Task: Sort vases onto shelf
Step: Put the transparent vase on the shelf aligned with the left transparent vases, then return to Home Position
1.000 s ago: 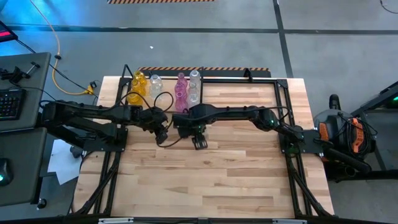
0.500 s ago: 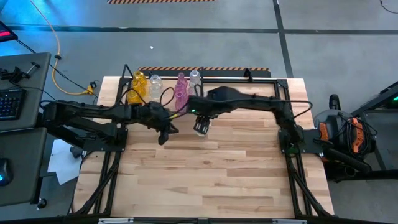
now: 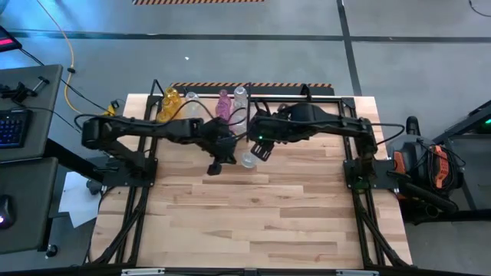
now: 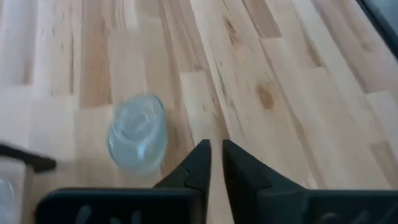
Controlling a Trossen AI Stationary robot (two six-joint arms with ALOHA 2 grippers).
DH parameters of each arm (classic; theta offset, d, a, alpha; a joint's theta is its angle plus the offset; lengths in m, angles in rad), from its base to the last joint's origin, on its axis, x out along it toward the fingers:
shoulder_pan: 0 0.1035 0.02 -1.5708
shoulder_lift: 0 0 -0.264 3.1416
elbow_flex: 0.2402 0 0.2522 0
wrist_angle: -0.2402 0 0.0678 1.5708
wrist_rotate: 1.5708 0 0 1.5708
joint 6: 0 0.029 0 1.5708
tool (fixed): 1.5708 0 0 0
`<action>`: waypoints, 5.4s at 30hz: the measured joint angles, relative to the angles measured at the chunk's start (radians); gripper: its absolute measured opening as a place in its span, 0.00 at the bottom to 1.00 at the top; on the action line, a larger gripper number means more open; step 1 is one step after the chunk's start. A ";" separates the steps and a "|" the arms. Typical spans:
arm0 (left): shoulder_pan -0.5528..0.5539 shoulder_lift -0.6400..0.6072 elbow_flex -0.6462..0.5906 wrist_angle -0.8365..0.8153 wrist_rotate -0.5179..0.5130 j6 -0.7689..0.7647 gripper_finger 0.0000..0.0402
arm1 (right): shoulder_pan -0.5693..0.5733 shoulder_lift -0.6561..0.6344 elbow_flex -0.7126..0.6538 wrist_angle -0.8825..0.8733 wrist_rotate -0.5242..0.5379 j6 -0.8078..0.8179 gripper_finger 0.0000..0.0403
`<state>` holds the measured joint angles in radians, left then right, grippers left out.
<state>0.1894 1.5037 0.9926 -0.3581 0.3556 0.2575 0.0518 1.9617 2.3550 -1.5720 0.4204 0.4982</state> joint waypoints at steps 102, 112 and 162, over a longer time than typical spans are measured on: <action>0.557 -0.340 -0.052 -0.614 -0.239 0.058 0.05 | 0.030 -0.002 -0.001 0.039 0.042 -0.006 0.52; 0.577 -0.260 -0.051 -0.609 -0.223 0.091 0.05 | 0.030 -0.002 -0.001 0.039 0.042 -0.008 0.52; 0.574 -0.312 0.245 -0.671 -0.210 0.008 0.27 | 0.041 -0.009 -0.002 0.178 0.097 -0.103 0.52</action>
<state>0.7631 1.1918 1.2377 -1.0288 0.1454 0.2652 0.0929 1.9530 2.3535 -1.3943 0.5171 0.3955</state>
